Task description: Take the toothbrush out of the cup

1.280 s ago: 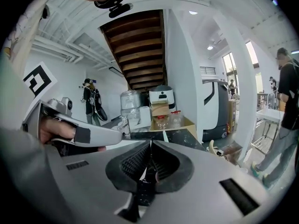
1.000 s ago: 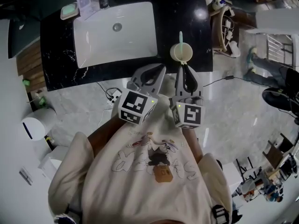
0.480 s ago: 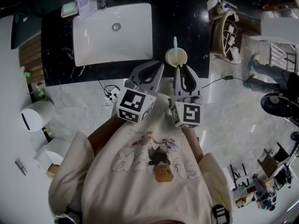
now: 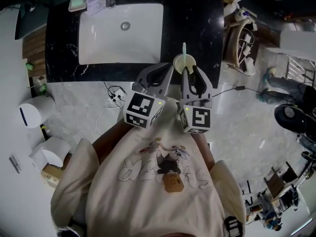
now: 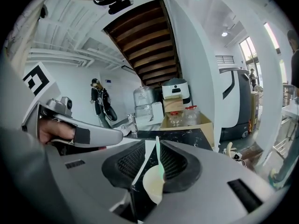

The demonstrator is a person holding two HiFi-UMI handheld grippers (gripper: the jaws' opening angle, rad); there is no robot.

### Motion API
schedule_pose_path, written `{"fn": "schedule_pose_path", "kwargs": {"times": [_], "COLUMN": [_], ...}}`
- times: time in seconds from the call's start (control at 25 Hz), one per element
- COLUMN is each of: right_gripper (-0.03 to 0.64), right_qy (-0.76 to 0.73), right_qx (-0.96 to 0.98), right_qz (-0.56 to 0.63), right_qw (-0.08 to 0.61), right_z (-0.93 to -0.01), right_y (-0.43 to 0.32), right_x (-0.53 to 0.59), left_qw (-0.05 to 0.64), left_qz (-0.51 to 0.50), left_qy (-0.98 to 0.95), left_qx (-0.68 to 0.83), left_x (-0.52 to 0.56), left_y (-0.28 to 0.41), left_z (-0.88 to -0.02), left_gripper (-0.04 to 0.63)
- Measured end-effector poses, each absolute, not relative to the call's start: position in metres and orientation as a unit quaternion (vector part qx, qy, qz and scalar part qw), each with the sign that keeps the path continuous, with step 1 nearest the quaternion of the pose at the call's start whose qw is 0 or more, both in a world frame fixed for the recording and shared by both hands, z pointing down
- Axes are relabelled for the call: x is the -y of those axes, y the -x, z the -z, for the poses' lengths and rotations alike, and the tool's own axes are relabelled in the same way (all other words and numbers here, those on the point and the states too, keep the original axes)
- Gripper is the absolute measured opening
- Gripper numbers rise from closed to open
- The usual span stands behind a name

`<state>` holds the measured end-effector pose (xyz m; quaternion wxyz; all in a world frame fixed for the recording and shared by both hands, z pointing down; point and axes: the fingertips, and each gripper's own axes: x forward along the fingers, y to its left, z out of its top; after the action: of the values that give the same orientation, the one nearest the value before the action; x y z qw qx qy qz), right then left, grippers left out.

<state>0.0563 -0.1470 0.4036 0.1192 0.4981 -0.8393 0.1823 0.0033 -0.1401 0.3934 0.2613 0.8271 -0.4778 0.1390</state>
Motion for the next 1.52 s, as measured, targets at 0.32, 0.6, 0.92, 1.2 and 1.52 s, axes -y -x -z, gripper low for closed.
{"fn": "schedule_pose_path", "kwargs": {"times": [0.32,0.6,0.92,1.2,1.52], "right_gripper": [0.097,0.101,0.101,0.101,0.101], "right_qy": [-0.481,-0.469,-0.463,-0.461,-0.453], "right_qx": [0.849,0.856,0.857,0.853,0.854], "right_qz": [-0.18,-0.177,-0.183,-0.196,-0.202], "right_qw": [0.121,0.125,0.136,0.148,0.159], "right_z": [-0.404,-0.406,-0.418,-0.43,-0.442], "right_y": [-0.055,-0.054,-0.046,-0.044,-0.038], "right_x": [0.16,0.17,0.18,0.187,0.197], "left_qw": [0.258,0.255,0.262,0.272,0.284], "left_qz": [-0.138,-0.14,-0.141,-0.151,-0.156], "left_qy": [-0.824,-0.819,-0.814,-0.809,-0.805], "left_qx": [0.485,0.495,0.499,0.498,0.498], "left_x": [0.149,0.159,0.168,0.173,0.176], "left_y": [-0.011,-0.009,0.0,0.003,0.003], "left_z": [-0.391,-0.391,-0.401,-0.416,-0.429], "left_gripper": [0.008,0.008,0.008,0.008,0.008]}}
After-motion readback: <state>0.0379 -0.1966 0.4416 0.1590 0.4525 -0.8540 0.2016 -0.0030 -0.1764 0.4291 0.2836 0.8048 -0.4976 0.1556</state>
